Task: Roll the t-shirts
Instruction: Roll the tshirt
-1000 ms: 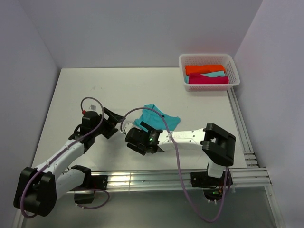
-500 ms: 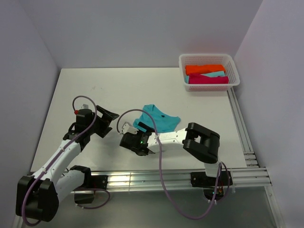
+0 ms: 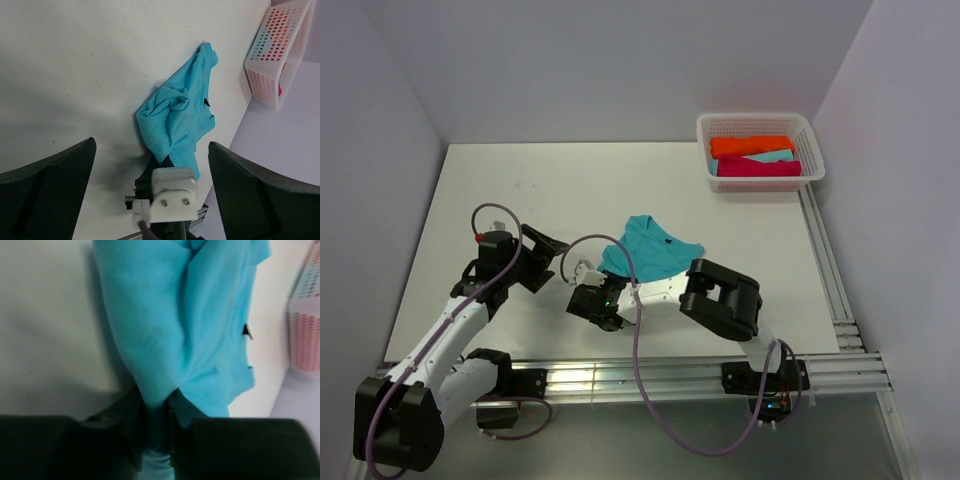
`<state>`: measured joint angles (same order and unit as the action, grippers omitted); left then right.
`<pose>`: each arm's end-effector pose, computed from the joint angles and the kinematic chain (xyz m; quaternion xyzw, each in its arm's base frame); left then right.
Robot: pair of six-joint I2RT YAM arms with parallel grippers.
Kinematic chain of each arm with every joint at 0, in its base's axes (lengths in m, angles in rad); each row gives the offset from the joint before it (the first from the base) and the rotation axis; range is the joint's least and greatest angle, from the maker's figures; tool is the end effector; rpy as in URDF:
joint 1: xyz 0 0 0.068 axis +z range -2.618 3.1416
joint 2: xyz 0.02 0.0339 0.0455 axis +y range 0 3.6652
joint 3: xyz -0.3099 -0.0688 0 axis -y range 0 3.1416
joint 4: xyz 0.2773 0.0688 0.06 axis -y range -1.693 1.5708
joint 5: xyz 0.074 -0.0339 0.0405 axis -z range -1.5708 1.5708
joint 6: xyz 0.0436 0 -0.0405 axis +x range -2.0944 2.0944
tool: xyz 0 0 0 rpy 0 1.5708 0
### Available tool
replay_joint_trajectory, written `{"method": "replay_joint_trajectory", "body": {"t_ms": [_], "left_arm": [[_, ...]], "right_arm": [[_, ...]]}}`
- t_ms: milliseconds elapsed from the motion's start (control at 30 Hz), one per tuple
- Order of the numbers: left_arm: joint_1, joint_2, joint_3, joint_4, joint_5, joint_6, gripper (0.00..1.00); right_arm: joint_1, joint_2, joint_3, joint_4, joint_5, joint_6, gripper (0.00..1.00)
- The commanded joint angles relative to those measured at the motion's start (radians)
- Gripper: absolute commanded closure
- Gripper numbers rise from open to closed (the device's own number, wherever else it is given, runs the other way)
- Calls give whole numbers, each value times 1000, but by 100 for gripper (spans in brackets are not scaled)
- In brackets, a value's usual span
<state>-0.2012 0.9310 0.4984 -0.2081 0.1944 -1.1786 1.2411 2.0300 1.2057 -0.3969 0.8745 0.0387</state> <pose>0.1997 -0.0493 0.2305 -0.3792 0.8059 -0.3510 0.2891 0.1691 0.3909 0.1327 -0.4439 0.7773 -0.2404 0.3754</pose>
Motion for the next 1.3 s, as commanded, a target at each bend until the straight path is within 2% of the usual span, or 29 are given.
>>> {"method": "replay_joint_trajectory", "body": {"t_ms": [0,33,233,300,367,400,467,500,567,767,800,867,933,1067,1200,1267], "left_arm": [[8,-8,37,0,22,34,1],[8,-4,43,-5,22,40,0],[14,29,71,-11,36,69,1],[17,41,77,-4,45,74,1],[17,55,86,6,62,88,0],[17,74,92,6,72,92,0],[17,91,95,9,94,109,1],[17,103,88,22,99,114,1],[17,107,78,38,115,119,0],[17,118,9,119,158,112,0],[17,118,-4,125,168,114,0],[17,121,-17,156,183,114,1],[16,129,-26,194,206,109,0],[5,152,-34,257,208,119,1],[-15,219,-53,343,208,132,0],[-40,244,-58,363,180,145,1]], "right_arm": [[-9,91,3,-33,-72,58,80],[-11,96,12,-37,-77,64,100],[-31,30,48,-63,-254,95,100],[-46,-8,48,-56,-389,101,100],[-71,-88,37,-36,-530,112,100],[-110,-115,19,-8,-695,137,100],[-176,-177,-1,24,-868,171,100],[-251,-192,-35,76,-1070,214,100],[-325,-220,-72,133,-1210,253,100],[-514,-97,-155,355,-1665,397,100],[-531,-74,-178,465,-1731,471,100],[-571,-16,-195,580,-1862,561,100],[-589,28,-209,731,-1913,682,100],[-606,90,-192,835,-1997,821,100],[-634,128,-241,1113,-2049,1001,100],[-644,144,-244,1142,-2054,1033,100]]}}
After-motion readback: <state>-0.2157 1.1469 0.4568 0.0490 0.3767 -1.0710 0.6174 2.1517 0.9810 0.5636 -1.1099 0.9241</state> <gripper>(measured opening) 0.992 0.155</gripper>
